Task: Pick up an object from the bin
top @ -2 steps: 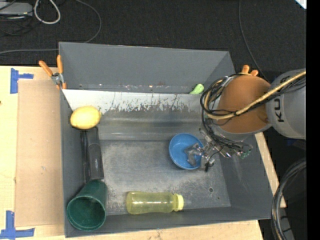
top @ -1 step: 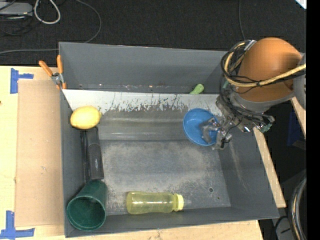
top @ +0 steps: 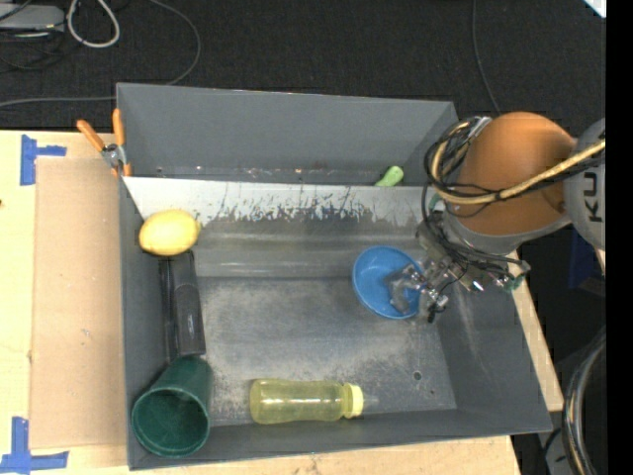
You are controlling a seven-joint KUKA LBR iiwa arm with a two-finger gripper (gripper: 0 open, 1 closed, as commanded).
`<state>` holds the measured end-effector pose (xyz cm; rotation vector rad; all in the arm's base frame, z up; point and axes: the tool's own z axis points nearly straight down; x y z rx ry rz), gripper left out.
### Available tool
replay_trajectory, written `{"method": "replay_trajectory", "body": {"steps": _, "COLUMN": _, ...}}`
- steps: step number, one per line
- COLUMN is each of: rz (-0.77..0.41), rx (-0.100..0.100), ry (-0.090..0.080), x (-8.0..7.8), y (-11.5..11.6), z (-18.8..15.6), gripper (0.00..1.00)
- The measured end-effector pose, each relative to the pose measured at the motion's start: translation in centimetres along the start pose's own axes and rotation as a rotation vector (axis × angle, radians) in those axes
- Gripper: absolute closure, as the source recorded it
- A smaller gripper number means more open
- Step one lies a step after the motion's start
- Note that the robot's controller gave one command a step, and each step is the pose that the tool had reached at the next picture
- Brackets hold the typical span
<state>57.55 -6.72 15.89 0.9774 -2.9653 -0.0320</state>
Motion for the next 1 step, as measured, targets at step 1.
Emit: {"method": "replay_trajectory", "body": {"steps": 1, "rz": 0.035, "rx": 0.012, "ry": -0.012, "x": -1.83, "y": -1.17, "z": -10.28, "gripper": 1.00}}
